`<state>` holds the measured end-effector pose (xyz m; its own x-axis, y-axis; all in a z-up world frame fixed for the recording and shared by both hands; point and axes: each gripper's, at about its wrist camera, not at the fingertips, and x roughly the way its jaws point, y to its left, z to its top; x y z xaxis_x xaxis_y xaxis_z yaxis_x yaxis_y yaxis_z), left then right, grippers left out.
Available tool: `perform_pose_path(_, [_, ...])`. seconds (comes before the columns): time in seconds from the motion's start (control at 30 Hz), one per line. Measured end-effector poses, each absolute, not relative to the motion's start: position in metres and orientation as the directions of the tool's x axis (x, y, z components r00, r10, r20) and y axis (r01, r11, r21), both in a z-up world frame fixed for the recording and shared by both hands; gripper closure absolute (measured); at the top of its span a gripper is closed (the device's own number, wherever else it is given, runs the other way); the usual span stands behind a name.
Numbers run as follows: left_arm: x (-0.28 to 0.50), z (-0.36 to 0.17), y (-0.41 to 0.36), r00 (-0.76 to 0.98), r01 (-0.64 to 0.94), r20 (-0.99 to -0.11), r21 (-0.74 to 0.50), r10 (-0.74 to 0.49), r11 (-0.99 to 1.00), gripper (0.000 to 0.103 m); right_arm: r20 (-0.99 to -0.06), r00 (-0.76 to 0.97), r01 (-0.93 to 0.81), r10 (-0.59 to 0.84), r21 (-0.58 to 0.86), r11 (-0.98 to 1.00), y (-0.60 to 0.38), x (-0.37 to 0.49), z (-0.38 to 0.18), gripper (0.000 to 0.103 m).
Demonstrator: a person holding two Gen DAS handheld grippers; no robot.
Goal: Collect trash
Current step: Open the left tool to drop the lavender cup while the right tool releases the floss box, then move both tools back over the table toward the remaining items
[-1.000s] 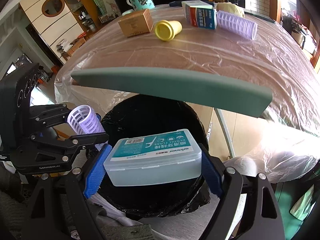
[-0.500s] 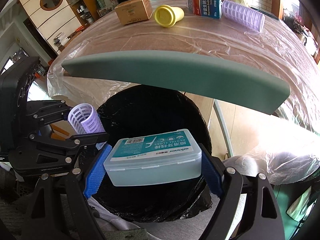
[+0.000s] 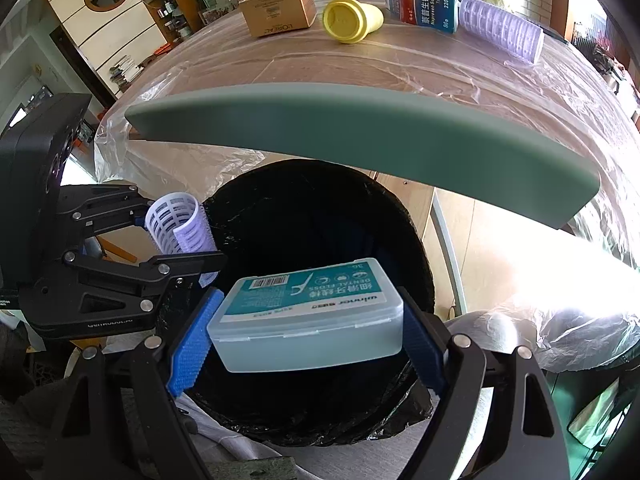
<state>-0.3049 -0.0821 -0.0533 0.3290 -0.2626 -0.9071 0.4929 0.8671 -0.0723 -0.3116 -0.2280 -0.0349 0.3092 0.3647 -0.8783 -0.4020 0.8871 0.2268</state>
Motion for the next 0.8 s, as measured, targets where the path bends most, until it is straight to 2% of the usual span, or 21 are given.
perform_pose_path(0.2, [-0.306, -0.052, -0.084, 0.333, 0.503, -0.898, -0.089, -0.288, 0.860, 0.060, -0.881, 0.306, -0.400, 0.362, 0.226, 0.888, -0.228, -0.313, -0.037, 0.020])
perform_pose_path(0.23, [-0.306, -0.050, -0.084, 0.336, 0.512, -0.892, -0.098, -0.303, 0.854, 0.054, -0.877, 0.308, -0.407, 0.369, 0.230, 0.884, -0.228, -0.314, -0.036, 0.020])
perform_pose_path(0.27, [-0.306, -0.048, -0.084, 0.342, 0.514, -0.886, -0.102, -0.313, 0.851, 0.030, -0.871, 0.314, -0.411, 0.376, 0.233, 0.882, -0.228, -0.316, -0.035, 0.020])
perform_pose_path(0.3, [-0.308, -0.046, -0.082, 0.360, 0.509, -0.879, -0.097, -0.314, 0.855, 0.020, -0.864, 0.329, -0.411, 0.380, 0.232, 0.882, -0.229, -0.318, -0.033, 0.019])
perform_pose_path(0.33, [-0.309, -0.042, -0.080, 0.379, 0.505, -0.868, -0.096, -0.320, 0.858, 0.016, -0.856, 0.355, -0.407, 0.376, 0.221, 0.886, -0.231, -0.322, -0.030, 0.012])
perform_pose_path(0.37, [-0.309, -0.040, -0.079, 0.381, 0.503, -0.865, -0.103, -0.326, 0.858, 0.016, -0.851, 0.372, -0.405, 0.372, 0.212, 0.889, -0.233, -0.324, -0.027, 0.006])
perform_pose_path(0.53, [-0.313, -0.023, -0.067, 0.426, 0.468, -0.850, -0.085, -0.309, 0.880, 0.016, -0.807, 0.471, -0.389, 0.357, 0.173, 0.905, -0.250, -0.337, 0.002, 0.005])
perform_pose_path(0.67, [-0.322, 0.025, -0.053, 0.492, 0.477, -0.777, -0.138, -0.394, 0.868, 0.015, -0.717, 0.611, -0.345, 0.335, 0.140, 0.928, -0.272, -0.340, 0.046, 0.004])
perform_pose_path(0.7, [-0.324, 0.043, -0.050, 0.535, 0.477, -0.742, -0.129, -0.404, 0.869, 0.014, -0.692, 0.655, -0.315, 0.304, 0.116, 0.942, -0.277, -0.337, 0.056, 0.004])
perform_pose_path(0.77, [-0.319, 0.070, -0.047, 0.642, 0.438, -0.674, -0.069, -0.365, 0.896, 0.001, -0.650, 0.728, -0.234, 0.217, 0.062, 0.970, -0.286, -0.324, 0.071, 0.004])
perform_pose_path(0.8, [-0.315, 0.076, -0.045, 0.678, 0.416, -0.650, -0.047, -0.344, 0.908, 0.001, -0.639, 0.752, -0.186, 0.163, 0.031, 0.982, -0.289, -0.311, 0.075, 0.004])
